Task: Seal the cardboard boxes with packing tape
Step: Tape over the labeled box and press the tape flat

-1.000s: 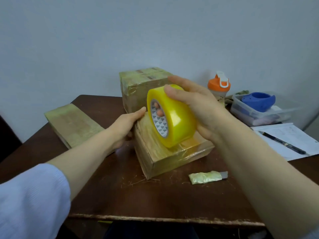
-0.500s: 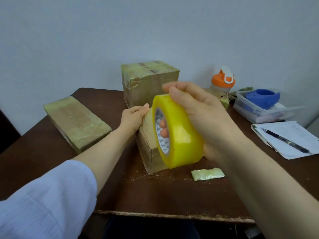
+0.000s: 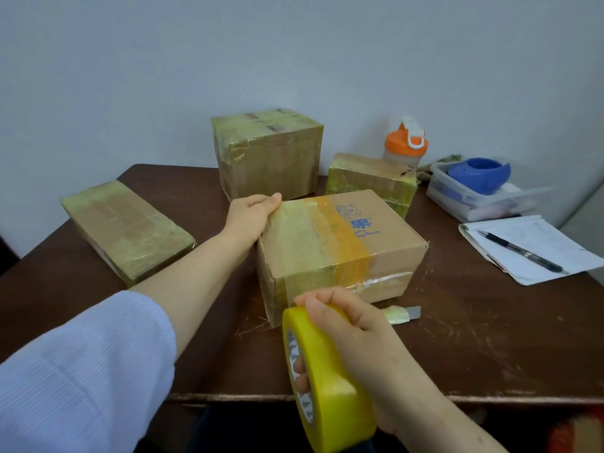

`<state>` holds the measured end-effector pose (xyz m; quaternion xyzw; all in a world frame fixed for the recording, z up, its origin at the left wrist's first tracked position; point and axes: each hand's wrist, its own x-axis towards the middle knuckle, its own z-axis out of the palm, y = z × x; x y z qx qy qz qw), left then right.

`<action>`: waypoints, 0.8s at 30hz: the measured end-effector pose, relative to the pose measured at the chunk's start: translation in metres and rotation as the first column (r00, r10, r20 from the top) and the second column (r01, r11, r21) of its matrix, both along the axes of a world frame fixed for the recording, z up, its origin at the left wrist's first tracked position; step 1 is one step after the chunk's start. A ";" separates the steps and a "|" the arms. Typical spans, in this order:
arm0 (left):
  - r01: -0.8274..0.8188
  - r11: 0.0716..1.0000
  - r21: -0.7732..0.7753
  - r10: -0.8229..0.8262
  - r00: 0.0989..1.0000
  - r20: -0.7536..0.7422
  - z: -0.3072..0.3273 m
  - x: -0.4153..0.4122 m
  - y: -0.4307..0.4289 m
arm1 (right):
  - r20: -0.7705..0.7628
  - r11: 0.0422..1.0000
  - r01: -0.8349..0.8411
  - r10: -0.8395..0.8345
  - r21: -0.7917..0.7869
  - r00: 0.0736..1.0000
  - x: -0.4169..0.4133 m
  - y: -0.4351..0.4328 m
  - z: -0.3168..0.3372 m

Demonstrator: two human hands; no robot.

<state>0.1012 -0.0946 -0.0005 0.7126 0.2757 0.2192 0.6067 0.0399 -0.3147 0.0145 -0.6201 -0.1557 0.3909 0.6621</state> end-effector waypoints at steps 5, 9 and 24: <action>0.191 0.601 0.776 0.135 0.933 -0.334 0.030 0.007 -0.004 | -0.066 0.996 -0.086 0.083 -0.037 0.994 0.010 0.006 0.002; 0.554 0.453 0.699 0.024 0.776 -0.631 0.018 0.015 -0.042 | -0.108 0.993 -0.106 0.100 -0.052 0.989 0.019 0.009 0.003; 0.379 0.683 0.625 -0.325 0.923 -0.205 0.021 -0.027 -0.013 | -0.084 0.991 -0.096 0.088 -0.098 0.993 0.031 0.018 0.008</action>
